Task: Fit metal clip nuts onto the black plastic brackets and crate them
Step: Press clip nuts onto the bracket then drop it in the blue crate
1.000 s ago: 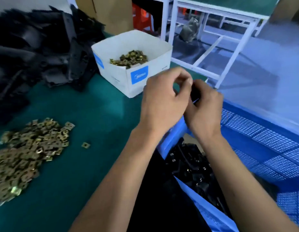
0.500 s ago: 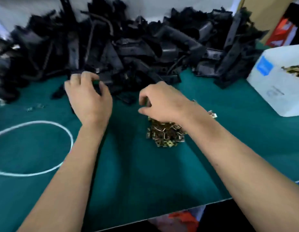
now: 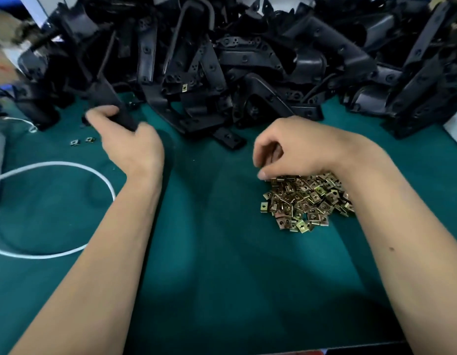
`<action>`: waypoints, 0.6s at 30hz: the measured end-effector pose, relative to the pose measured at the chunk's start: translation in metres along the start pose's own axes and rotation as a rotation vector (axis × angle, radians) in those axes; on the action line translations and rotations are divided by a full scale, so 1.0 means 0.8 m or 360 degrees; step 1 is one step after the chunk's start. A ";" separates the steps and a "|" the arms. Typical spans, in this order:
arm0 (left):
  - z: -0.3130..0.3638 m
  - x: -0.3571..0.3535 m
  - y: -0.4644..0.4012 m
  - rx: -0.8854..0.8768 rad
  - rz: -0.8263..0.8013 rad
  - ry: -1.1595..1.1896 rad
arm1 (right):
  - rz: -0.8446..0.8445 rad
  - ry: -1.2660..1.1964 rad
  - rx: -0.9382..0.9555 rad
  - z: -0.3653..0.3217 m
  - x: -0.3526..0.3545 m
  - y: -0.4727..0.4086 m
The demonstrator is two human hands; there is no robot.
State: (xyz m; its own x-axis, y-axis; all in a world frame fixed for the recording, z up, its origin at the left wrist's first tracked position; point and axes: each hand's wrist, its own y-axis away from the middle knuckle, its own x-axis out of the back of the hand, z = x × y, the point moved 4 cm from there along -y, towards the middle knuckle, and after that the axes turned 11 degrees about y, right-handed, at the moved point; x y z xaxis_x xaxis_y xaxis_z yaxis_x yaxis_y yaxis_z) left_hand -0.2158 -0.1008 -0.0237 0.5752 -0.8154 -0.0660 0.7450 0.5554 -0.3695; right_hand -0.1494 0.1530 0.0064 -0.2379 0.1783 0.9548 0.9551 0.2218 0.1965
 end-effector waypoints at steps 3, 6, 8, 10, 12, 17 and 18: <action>0.025 -0.002 0.014 -0.0462 -0.0005 0.0292 | -0.0072 0.0074 -0.0047 0.002 -0.012 0.001; 0.033 -0.024 0.034 -0.0496 -0.0357 0.0451 | -0.0119 0.0103 -0.0033 -0.001 -0.015 -0.004; 0.036 -0.037 0.054 -0.0537 -0.0659 0.0512 | -0.0127 0.0096 -0.0026 0.000 -0.016 -0.005; 0.040 -0.047 0.072 -0.0612 -0.0900 0.0498 | -0.0069 0.0079 -0.0016 0.000 -0.020 -0.004; 0.042 -0.051 0.082 -0.0631 -0.0993 0.0480 | 0.0039 0.0106 0.0018 0.000 -0.023 -0.004; 0.040 -0.062 0.088 0.0016 -0.1134 0.0751 | 0.0308 0.0108 0.0098 0.009 -0.027 0.002; 0.036 -0.064 0.089 0.0263 -0.1203 0.0866 | 0.0374 0.0048 0.0101 0.011 -0.028 0.003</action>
State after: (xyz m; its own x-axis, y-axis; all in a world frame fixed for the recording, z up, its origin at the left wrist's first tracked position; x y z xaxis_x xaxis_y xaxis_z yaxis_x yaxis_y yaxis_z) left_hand -0.1825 -0.0144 -0.0197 -0.2851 -0.9099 -0.3014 0.9183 -0.1692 -0.3579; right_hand -0.1437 0.1579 -0.0164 -0.0039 0.2033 0.9791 0.9704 0.2373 -0.0454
